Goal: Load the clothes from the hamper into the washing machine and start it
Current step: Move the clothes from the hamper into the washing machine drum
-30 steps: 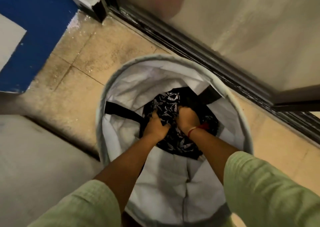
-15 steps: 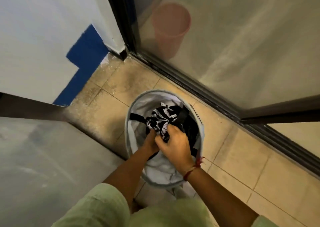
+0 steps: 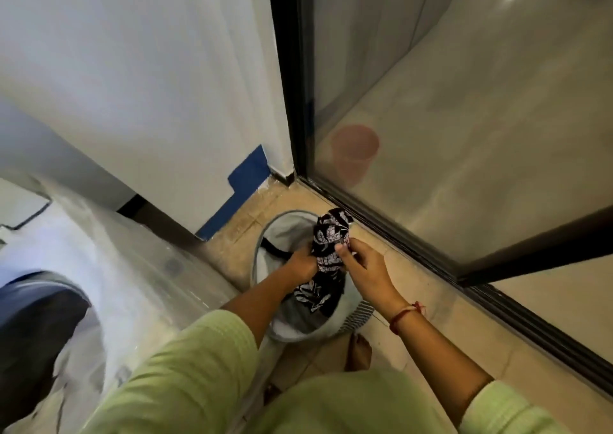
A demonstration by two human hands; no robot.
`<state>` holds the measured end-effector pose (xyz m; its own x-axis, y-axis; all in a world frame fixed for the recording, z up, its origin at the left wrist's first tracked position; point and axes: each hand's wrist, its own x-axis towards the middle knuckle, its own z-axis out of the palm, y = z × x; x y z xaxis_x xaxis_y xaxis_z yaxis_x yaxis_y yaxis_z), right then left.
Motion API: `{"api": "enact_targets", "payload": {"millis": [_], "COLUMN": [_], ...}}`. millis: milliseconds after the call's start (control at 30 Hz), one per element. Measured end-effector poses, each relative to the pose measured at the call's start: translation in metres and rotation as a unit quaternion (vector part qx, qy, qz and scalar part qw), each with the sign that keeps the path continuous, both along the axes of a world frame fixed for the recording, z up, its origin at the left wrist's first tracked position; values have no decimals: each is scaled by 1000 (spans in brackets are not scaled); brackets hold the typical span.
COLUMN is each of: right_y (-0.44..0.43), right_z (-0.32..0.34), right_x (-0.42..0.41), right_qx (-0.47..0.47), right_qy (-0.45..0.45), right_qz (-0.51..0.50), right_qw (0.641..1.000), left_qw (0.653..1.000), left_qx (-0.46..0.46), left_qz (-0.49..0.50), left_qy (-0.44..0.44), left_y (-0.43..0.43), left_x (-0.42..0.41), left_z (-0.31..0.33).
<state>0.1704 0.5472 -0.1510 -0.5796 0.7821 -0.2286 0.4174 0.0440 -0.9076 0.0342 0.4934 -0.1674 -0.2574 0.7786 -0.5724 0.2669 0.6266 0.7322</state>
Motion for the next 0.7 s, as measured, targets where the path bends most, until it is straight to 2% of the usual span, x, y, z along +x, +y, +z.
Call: {"api": "enact_targets", "payload": {"millis": [67, 133, 367, 567, 700], "right_y": [-6, -7, 0, 15, 14], "right_z": [2, -9, -32, -29, -16], "right_x": [0, 3, 16, 27, 19], "right_qx": [-31, -23, 33, 34, 51], "right_qy": [-6, -31, -91, -131, -147], "right_qz": [40, 60, -5, -19, 10], "right_qw": [999, 997, 995, 991, 988], "left_qw": [1000, 999, 983, 983, 955], "left_qx": [-11, -15, -72, -83, -66], "left_qz": [9, 37, 118, 58, 147], "left_qy": [-3, -28, -121, -155, -248], "left_y": [-10, -12, 15, 21, 11], "left_x": [3, 6, 35, 52, 46], "left_z": [-9, -19, -36, -44, -39]}}
